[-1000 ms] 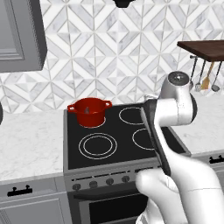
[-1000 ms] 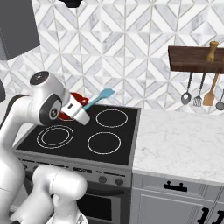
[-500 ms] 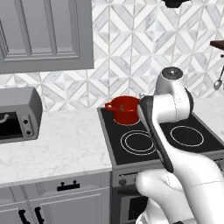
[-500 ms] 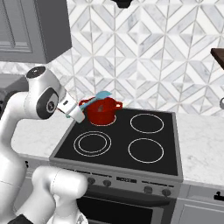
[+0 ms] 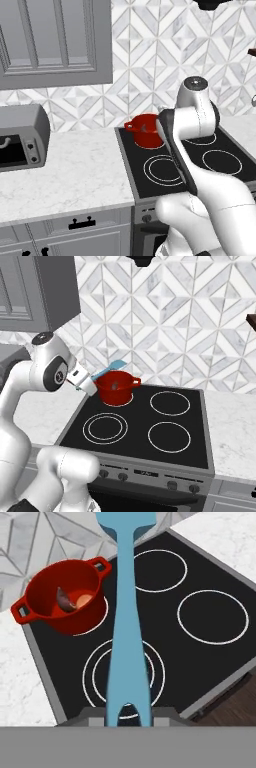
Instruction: Put the potato and onion in the pot. Retrieve the spatula and lightly stir the vegetables in the pot.
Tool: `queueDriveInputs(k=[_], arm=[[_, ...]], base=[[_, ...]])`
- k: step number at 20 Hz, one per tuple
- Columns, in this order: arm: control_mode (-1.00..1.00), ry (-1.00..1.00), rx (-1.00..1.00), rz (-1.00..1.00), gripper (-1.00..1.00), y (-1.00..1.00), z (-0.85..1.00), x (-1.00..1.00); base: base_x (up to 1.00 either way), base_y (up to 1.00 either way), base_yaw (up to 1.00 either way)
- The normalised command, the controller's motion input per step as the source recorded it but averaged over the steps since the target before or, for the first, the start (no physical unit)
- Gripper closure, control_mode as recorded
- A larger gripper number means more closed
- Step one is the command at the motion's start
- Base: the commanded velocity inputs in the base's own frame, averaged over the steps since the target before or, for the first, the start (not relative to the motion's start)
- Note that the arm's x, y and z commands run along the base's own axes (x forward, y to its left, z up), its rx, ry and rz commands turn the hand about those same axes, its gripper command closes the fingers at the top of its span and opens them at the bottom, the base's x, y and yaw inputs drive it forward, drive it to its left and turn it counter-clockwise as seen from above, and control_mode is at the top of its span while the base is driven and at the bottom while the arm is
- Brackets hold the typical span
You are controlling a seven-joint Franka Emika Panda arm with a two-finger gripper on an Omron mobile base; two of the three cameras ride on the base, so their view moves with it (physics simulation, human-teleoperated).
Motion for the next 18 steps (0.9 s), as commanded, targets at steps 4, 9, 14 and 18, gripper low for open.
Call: queueDriveInputs(k=[4, 9, 14, 18], arm=[[-1.00, 0.05, 0.40, 0.00, 1.00, -0.03, 0.40, 0.52], [-1.00, 0.15, 0.60, 0.00, 1.00, -0.08, 0.33, 0.61], [-1.00, 0.22, 0.60, 0.00, 1.00, 0.00, 0.13, 0.64], [-1.00, 0.28, 0.56, 0.00, 1.00, 0.00, 0.00, 0.60]], base=[[0.00, 0.00, 0.00], [0.00, 0.00, 0.00], [0.00, 0.00, 0.00], [0.00, 0.00, 0.00]])
